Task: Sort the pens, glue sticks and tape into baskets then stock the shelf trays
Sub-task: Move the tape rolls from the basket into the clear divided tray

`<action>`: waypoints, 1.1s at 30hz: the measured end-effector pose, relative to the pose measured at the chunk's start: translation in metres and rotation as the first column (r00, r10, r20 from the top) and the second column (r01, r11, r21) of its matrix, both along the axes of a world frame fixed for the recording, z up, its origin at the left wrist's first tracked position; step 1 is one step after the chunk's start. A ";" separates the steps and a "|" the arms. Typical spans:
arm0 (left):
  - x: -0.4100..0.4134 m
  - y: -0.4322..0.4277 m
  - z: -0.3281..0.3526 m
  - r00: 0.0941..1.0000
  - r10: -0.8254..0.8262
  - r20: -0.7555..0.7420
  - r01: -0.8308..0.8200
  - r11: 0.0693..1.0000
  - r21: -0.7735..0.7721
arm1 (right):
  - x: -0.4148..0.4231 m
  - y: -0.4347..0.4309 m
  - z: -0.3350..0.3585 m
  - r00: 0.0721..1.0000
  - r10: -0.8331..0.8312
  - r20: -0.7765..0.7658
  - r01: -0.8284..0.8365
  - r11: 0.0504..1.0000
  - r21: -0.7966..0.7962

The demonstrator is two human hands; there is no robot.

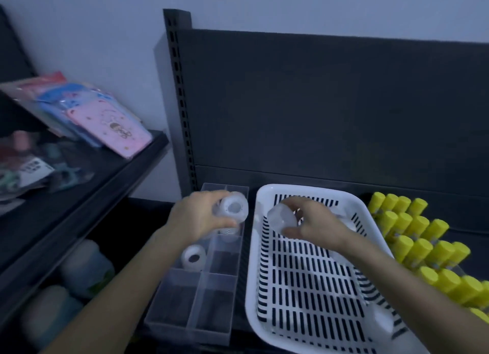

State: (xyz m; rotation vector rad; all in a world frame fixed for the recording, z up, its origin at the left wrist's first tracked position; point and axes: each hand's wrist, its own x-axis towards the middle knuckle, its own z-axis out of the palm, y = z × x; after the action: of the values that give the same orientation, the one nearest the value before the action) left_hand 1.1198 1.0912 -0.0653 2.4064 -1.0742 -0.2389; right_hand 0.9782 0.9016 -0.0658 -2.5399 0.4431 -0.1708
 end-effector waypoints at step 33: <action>0.021 0.090 -0.032 0.968 0.034 -0.247 -0.047 0.998 -0.045 | 0.074 0.123 0.001 0.888 0.426 -0.176 -0.441 0.896 -0.057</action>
State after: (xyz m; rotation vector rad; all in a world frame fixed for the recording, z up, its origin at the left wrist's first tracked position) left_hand 1.1410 1.1815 -0.0969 2.2792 -0.9061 -0.4779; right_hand 1.0520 1.0242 -0.0646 -2.6835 -0.0885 0.1862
